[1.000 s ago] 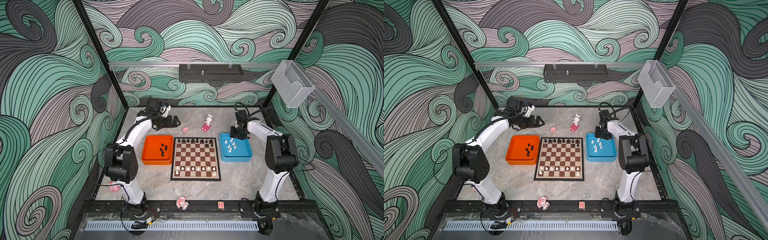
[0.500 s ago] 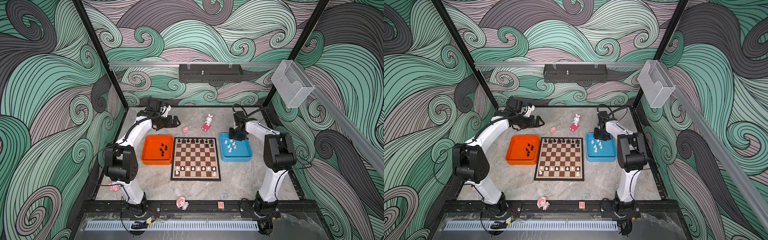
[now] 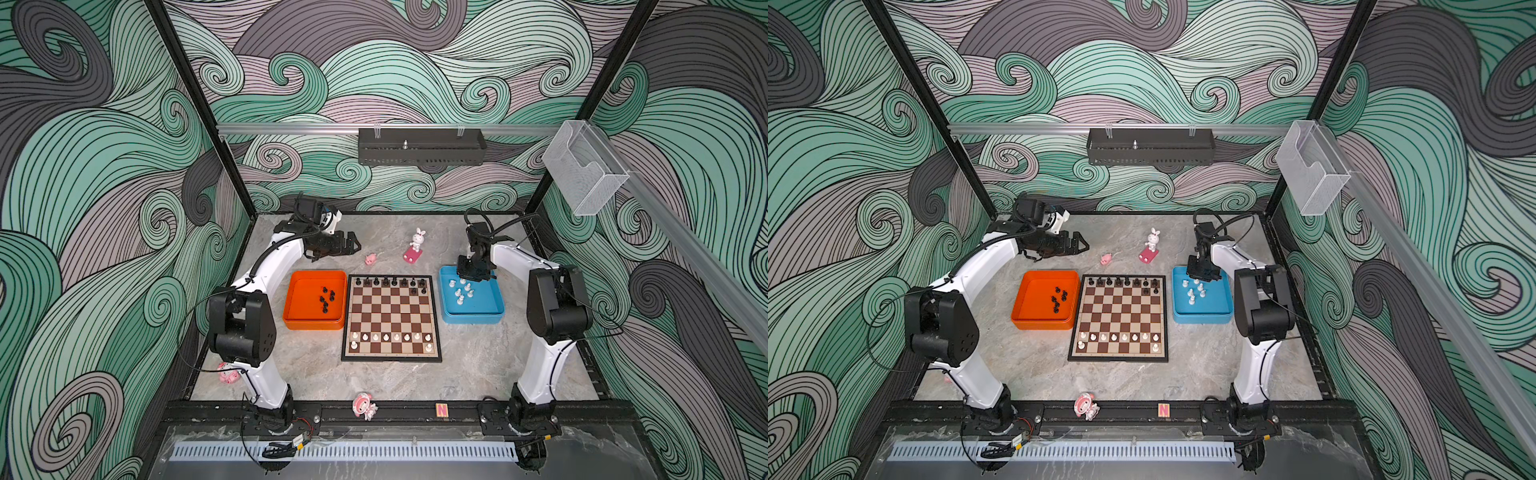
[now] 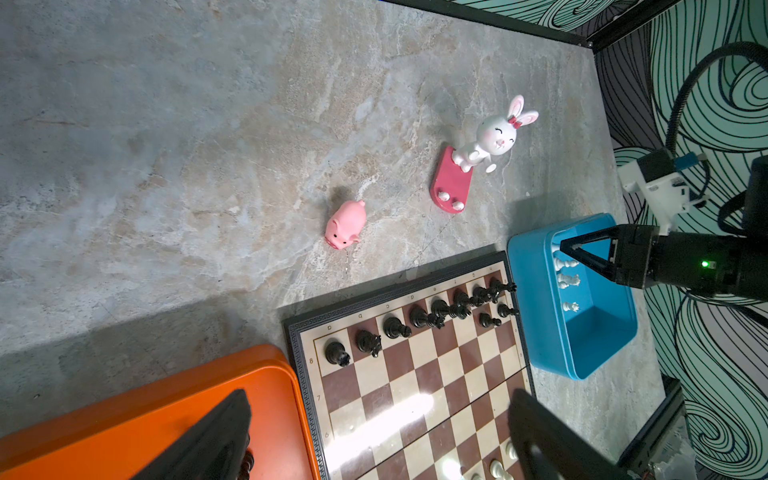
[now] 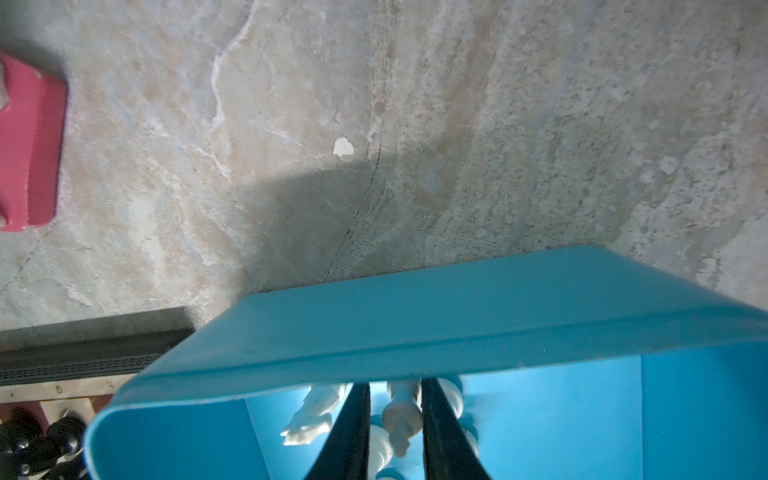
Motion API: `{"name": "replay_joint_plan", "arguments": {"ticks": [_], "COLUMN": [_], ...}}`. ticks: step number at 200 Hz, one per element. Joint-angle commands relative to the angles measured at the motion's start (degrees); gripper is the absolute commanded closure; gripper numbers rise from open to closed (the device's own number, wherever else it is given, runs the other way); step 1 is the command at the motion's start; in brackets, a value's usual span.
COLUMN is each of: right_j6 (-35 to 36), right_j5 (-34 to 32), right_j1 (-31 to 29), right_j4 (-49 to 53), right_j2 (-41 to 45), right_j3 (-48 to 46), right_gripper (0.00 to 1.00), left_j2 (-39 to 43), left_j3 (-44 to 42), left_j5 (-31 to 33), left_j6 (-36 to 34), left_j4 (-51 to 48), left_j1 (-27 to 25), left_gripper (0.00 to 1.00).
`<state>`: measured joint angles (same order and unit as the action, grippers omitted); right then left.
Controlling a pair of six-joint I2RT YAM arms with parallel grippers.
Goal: Set up the chess pieces on the board
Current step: 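Lower the right gripper into the blue tray and grasp the white king, then lift the white king and carry it over the chessboard with right gripper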
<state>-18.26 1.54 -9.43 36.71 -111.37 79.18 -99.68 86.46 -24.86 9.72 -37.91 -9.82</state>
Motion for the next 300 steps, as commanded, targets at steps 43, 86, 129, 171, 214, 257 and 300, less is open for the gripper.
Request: {"name": "replay_joint_plan", "arguments": {"ticks": [43, 86, 129, 171, 214, 257, 300], "right_j6": [-0.10, 0.66, 2.19, 4.50, 8.33, 9.23, 5.34], "right_j5": [-0.16, -0.74, -1.31, -1.32, -1.43, 0.14, 1.90], "right_j1": [-0.19, -0.32, -0.74, -1.41, -5.09, -14.28, -27.20], "right_j4": [1.16, 2.13, 4.88, 8.56, 13.85, 16.51, 15.48], "right_j2": [-0.25, 0.80, 3.60, 6.48, 10.91, 16.63, 21.11], "right_j3": [1.23, 1.64, 3.51, 5.78, 7.75, 5.04, 0.21], "right_gripper": [0.82, 0.84, 0.85, 0.86, 0.86, 0.86, 0.87], "left_j2": [-0.88, -0.88, -0.98, -1.01, -1.30, -2.01, -2.73], "left_j3": [2.05, 1.97, 1.96, 1.87, 1.44, 1.26, 1.35], "left_j5": [-0.05, 0.14, 0.08, 0.38, 1.22, 1.64, 2.19], "left_j6": [-0.22, -0.22, -0.14, -0.34, -0.58, -0.21, 1.17], "left_j4": [-1.33, -1.22, -1.20, -1.11, -0.72, -0.32, -0.28], "left_j1": [0.12, 0.09, 0.07, 0.09, 0.44, 1.77, 4.17], "left_gripper": [0.01, 0.01, 0.01, 0.01, 0.01, 0.01, 0.01]}}
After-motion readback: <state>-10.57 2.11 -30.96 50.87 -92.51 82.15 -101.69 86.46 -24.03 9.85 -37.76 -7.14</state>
